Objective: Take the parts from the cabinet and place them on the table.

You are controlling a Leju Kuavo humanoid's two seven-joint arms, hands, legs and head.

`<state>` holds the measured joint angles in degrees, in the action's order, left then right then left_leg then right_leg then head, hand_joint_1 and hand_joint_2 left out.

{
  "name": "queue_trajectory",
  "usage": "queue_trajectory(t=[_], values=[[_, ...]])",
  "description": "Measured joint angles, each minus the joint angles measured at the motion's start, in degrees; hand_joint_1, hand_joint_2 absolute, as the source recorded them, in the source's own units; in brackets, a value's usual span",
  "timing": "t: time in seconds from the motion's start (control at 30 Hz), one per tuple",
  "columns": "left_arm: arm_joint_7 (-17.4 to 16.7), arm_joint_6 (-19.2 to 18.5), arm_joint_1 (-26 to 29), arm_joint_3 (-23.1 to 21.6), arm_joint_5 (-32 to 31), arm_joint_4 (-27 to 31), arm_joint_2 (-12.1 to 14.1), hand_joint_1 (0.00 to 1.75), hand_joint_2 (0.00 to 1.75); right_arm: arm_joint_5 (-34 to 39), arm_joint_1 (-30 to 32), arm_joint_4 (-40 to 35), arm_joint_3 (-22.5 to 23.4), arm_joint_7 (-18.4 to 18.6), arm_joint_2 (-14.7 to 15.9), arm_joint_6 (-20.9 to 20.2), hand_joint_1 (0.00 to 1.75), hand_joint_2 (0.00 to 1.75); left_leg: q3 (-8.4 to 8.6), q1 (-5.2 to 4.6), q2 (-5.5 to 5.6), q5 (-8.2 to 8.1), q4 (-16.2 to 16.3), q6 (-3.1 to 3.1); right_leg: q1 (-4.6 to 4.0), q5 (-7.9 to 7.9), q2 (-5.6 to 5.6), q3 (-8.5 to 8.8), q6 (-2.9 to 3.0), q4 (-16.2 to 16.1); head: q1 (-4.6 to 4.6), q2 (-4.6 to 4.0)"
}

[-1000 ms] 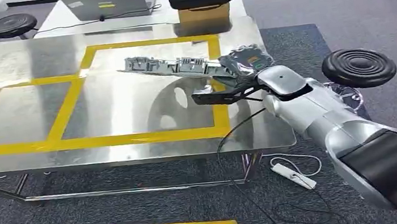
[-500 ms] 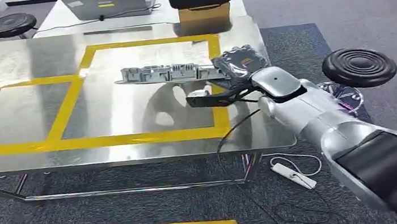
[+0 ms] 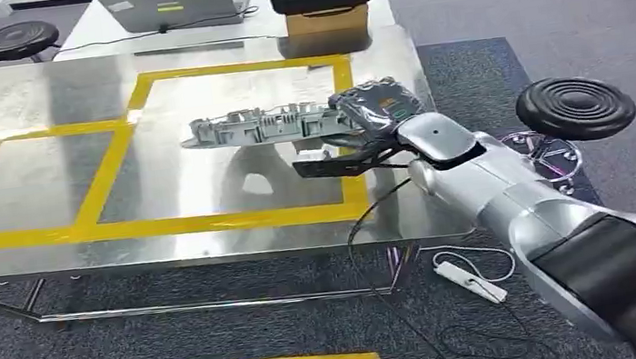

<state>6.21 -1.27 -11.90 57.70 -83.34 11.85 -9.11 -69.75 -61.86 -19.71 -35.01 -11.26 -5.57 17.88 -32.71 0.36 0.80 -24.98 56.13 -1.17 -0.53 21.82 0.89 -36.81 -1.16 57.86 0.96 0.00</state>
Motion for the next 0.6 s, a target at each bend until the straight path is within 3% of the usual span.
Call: queue_trajectory(t=[0.6], values=[[-0.72, 0.24, 0.01, 0.0, -0.02, 0.0, 0.0, 0.0, 0.0, -0.15, 0.64, 0.0, -0.02, -0.15, -0.48, 0.07, 0.0, 0.0, -0.06, 0.0, 0.0, 0.0, 0.0, 0.0, 0.0, 0.01, 0.01, -0.06, 0.02, 0.0, 0.0, 0.0]])
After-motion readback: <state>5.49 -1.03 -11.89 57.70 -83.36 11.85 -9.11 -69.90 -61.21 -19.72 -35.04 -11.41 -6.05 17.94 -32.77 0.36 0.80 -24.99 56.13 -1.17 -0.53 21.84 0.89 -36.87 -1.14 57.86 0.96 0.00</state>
